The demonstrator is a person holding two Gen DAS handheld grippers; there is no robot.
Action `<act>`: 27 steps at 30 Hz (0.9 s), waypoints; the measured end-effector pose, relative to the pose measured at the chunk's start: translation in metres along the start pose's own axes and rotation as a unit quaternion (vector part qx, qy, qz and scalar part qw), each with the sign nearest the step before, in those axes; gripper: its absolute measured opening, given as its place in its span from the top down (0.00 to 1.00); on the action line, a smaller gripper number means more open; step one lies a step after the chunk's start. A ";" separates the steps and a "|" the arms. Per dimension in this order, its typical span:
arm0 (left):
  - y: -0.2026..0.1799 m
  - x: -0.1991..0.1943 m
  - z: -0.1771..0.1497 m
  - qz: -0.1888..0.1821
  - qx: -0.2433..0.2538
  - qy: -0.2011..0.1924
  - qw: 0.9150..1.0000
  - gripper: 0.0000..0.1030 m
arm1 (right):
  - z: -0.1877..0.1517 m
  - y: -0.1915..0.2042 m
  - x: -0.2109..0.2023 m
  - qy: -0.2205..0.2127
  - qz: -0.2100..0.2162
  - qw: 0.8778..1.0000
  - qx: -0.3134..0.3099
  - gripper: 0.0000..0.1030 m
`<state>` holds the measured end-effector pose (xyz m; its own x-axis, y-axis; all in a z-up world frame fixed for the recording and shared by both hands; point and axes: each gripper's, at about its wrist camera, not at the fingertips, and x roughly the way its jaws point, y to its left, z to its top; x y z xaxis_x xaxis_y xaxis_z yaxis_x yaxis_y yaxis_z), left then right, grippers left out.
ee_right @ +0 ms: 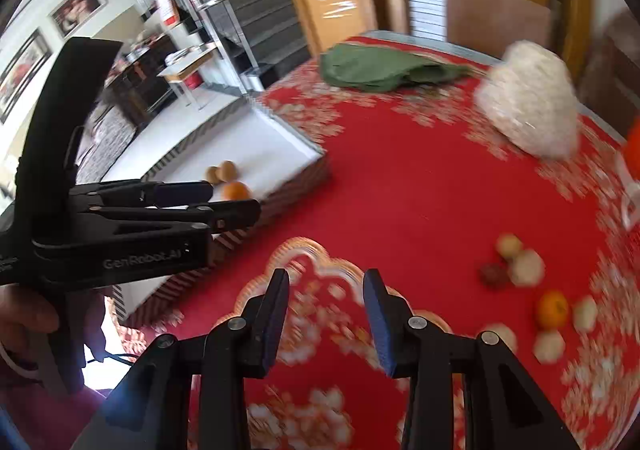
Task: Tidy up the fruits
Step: 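Return to the table and grasp another mandarin with the left gripper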
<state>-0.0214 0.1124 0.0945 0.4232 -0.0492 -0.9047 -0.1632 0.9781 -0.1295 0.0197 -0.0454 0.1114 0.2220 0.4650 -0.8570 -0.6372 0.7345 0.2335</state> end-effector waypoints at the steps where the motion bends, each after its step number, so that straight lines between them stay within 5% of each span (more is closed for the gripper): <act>1: -0.009 0.002 -0.001 -0.006 0.009 0.003 1.000 0.43 | -0.006 -0.007 -0.005 -0.002 -0.006 1.000 0.008 0.64; 16: -0.106 0.039 -0.012 -0.086 0.115 0.060 0.988 0.43 | -0.101 -0.106 -0.055 0.005 -0.078 0.985 0.151 0.64; 27: -0.161 0.064 -0.026 -0.128 0.190 0.078 0.970 0.43 | -0.111 -0.116 -0.051 0.011 -0.075 0.982 0.170 0.64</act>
<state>0.0083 -0.0533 0.0471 0.2614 -0.3014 -0.9170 0.2823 0.9323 -0.2260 0.0005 -0.2091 0.0769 0.2754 0.3310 -0.9026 -0.3136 0.9184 0.2412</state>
